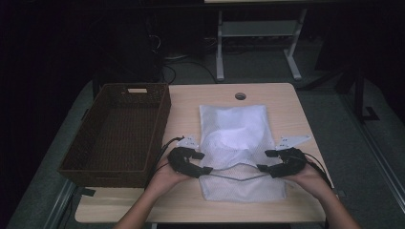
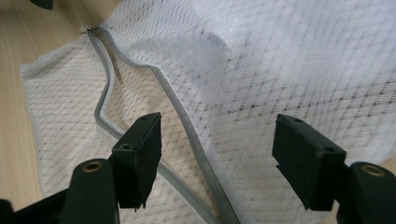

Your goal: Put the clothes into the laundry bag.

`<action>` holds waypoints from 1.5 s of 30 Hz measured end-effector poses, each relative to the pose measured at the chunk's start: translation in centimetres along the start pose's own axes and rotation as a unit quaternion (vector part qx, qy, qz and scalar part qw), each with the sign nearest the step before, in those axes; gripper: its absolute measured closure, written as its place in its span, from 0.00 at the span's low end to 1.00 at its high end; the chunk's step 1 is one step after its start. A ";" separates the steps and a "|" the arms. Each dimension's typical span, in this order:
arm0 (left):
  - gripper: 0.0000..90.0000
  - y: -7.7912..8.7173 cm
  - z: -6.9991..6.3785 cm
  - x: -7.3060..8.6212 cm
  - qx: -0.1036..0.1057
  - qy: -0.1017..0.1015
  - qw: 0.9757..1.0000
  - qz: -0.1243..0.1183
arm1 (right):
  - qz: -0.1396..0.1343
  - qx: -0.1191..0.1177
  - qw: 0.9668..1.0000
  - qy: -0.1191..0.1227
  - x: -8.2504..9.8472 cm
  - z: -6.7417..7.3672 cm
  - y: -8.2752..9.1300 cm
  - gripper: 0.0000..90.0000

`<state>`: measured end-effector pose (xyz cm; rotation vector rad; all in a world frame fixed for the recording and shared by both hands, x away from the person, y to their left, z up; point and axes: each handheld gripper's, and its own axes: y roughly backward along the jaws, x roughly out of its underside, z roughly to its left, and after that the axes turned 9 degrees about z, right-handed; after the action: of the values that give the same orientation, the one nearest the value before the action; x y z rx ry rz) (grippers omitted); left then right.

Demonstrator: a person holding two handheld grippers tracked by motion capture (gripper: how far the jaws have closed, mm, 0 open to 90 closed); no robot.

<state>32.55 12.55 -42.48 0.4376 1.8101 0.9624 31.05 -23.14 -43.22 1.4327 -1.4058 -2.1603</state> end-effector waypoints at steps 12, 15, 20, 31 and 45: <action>0.24 0.8 -1.4 2.3 -0.035 -0.002 0.999 -0.013 | -0.015 0.017 1.000 -0.020 2.8 -0.1 2.0 0.28; 0.22 1.0 -1.7 3.1 -0.037 0.000 0.999 -0.015 | -0.021 0.017 0.999 -0.026 3.6 -0.1 2.4 0.26; 0.17 1.0 -2.5 4.4 -0.052 -0.004 0.998 -0.020 | -0.038 0.023 0.998 -0.043 5.6 0.0 3.5 0.20; 0.15 0.8 -3.8 6.2 -0.071 -0.016 0.997 -0.010 | -0.049 0.048 0.995 -0.068 9.1 0.4 4.6 0.16; 0.15 0.5 -3.4 7.2 -0.059 -0.025 0.998 0.013 | -0.047 0.038 0.996 -0.065 11.0 0.0 4.7 0.16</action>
<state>26.28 16.29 -45.80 0.4086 1.6955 1.0610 23.97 -32.19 -46.30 1.4339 -1.5100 -2.3191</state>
